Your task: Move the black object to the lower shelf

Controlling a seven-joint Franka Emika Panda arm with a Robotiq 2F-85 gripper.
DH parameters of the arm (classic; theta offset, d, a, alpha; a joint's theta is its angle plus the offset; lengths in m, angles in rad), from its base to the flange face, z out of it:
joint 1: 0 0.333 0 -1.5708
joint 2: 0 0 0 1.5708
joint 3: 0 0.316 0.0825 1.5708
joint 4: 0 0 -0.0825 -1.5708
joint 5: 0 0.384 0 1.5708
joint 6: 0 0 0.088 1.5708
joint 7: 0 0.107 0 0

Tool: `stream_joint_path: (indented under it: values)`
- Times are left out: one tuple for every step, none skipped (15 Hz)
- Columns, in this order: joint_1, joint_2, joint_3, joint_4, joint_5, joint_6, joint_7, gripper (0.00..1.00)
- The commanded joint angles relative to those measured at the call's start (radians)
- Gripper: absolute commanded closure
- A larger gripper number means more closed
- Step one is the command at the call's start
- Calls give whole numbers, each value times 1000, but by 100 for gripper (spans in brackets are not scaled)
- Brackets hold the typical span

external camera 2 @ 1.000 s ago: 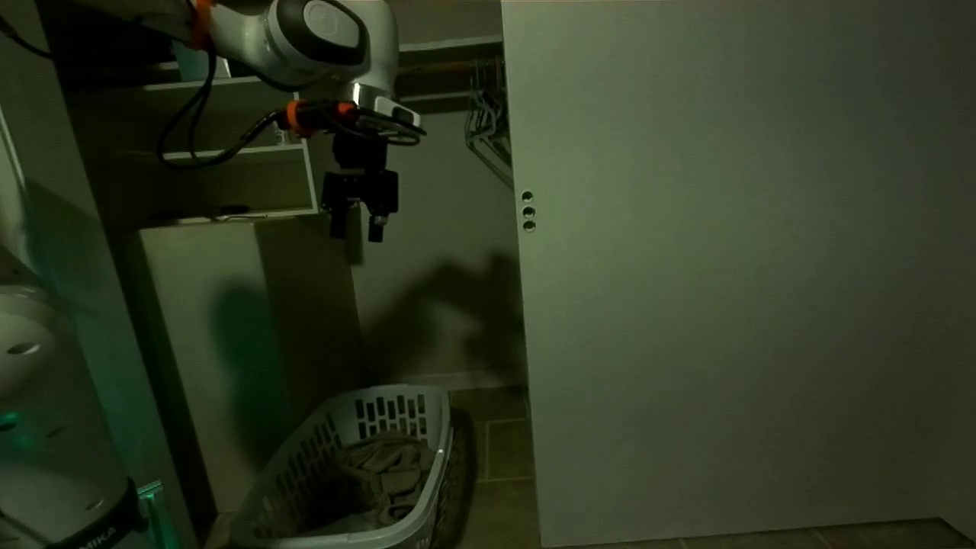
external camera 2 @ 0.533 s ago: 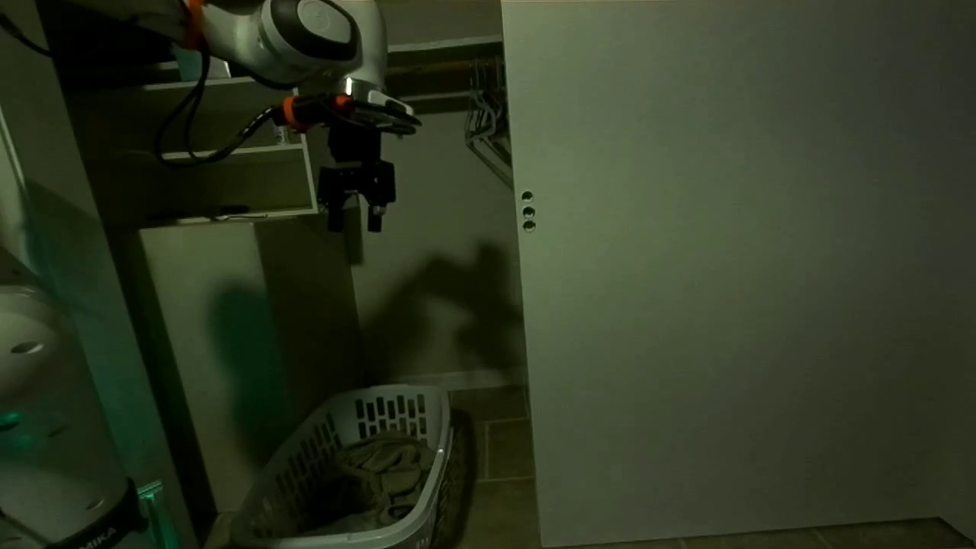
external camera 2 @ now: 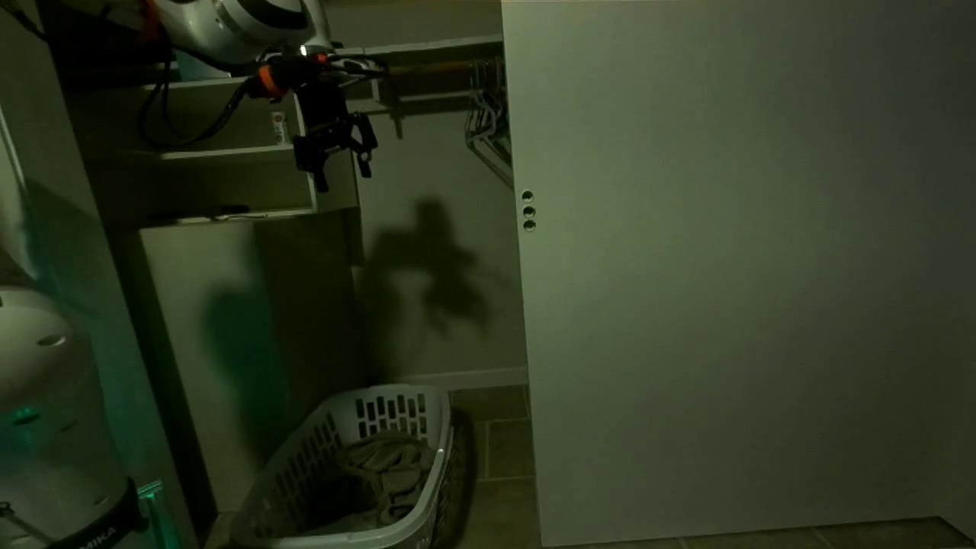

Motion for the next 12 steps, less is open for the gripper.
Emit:
stream_joint_path:
  values:
    - [47, 61, 47, 125, -59, 9, -62, 0]
    - [58, 74, 60, 150, -69, 15, -74, 0]
    - [68, 88, 76, 176, -83, 21, -82, 0]
    - [76, 103, 88, 202, -95, 25, -92, 0]
    - [82, 111, 99, 217, -113, 41, -100, 0]
    - [82, 114, 108, 226, -139, 54, -96, 0]
    - [82, 76, 94, 173, -93, 42, -69, 0]
    - [84, 86, 102, 188, -106, 47, -70, 0]
    - [85, 93, 105, 197, -112, 49, -71, 0]
    - [85, 97, 105, 201, -114, 50, -73, 0]
    - [85, 99, 105, 204, -115, 50, -75, 0]
    - [85, 100, 105, 204, -116, 50, -76, 0]
